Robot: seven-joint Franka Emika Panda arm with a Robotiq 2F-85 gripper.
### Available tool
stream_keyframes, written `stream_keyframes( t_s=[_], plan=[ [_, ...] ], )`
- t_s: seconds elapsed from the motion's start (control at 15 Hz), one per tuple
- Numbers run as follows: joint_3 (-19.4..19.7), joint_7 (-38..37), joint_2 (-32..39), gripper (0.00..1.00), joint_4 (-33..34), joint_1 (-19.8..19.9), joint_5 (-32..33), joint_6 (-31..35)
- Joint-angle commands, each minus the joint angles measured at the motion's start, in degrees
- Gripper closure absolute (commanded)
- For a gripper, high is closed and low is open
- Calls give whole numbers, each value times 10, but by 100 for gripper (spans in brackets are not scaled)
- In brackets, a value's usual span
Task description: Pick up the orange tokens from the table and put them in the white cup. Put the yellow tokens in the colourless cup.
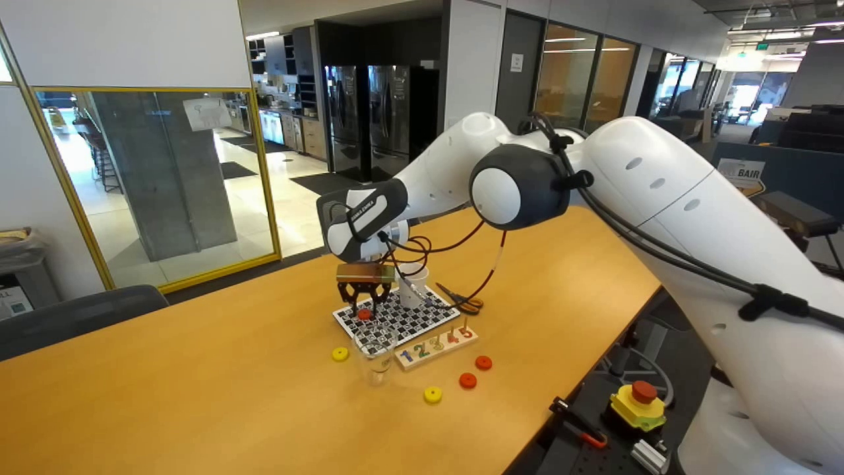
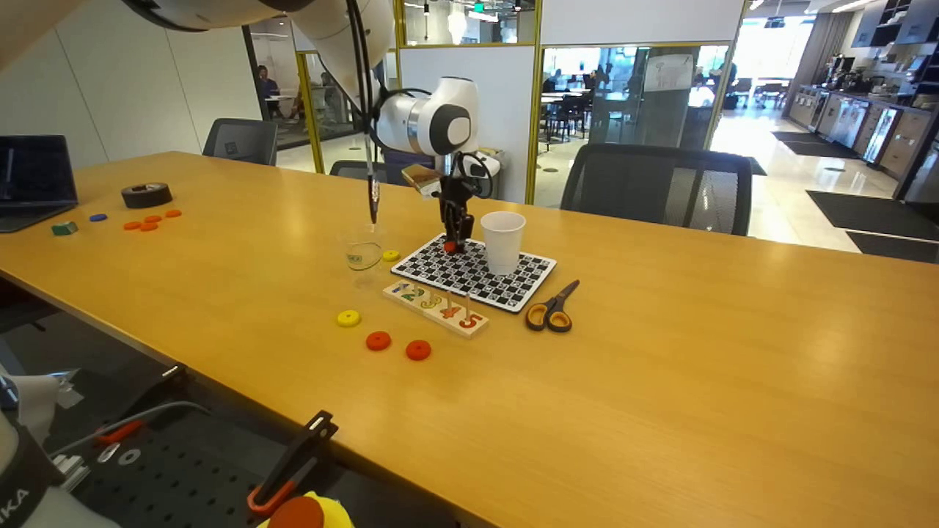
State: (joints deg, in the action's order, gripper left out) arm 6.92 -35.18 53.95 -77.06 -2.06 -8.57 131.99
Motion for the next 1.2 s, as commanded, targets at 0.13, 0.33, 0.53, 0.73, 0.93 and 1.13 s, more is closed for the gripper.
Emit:
stream_keyframes(
  t_s=[0.13,0.33,0.53,0.73,0.93,1.13],
  plan=[
    [1,5,-2,79,16,0,5,-23],
    [3,7,-30,79,2,0,8,-16],
    [7,14,-84,79,-35,4,6,13],
    [33,7,-132,80,-66,-3,30,32],
    [68,0,-170,80,-95,-8,87,-1],
    [83,0,-188,80,-118,-3,123,-15]
  ],
)
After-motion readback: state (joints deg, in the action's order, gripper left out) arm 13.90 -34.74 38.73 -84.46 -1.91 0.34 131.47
